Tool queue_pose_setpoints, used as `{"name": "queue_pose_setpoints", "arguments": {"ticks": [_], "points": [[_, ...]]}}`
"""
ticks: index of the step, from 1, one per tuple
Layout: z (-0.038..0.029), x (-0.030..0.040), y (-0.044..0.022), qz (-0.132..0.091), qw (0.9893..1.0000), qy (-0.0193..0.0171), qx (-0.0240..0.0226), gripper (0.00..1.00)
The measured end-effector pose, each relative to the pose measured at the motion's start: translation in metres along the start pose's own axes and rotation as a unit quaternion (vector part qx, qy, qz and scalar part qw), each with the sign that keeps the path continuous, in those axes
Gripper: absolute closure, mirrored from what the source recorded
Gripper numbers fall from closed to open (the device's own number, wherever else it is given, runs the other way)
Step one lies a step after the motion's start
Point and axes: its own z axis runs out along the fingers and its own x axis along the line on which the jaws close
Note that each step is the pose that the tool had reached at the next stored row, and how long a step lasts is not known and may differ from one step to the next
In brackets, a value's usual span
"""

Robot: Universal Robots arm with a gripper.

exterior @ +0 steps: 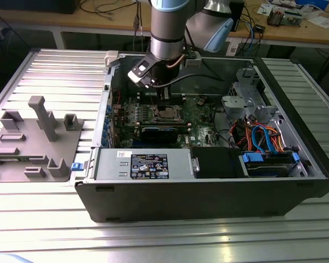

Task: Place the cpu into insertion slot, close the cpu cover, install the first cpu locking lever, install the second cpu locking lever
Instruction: 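Close the cpu cover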

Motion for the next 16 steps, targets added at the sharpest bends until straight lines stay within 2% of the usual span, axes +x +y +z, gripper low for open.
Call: {"name": "queue_pose_setpoints", "arguments": {"ticks": [7, 11, 13, 16], "points": [[0.0079, 0.0004, -0.0025, 0.000, 1.0000, 0.0002, 0.0017, 0.89], [0.0147, 0.0005, -0.0026, 0.000, 1.0000, -0.0006, 0.0045, 0.89], [0.0145, 0.0005, -0.0026, 0.000, 1.0000, -0.0020, 0.0044, 0.89], [0.0108, 0.0005, -0.0028, 0.000, 1.0000, -0.0036, 0.0045, 0.89]]}}
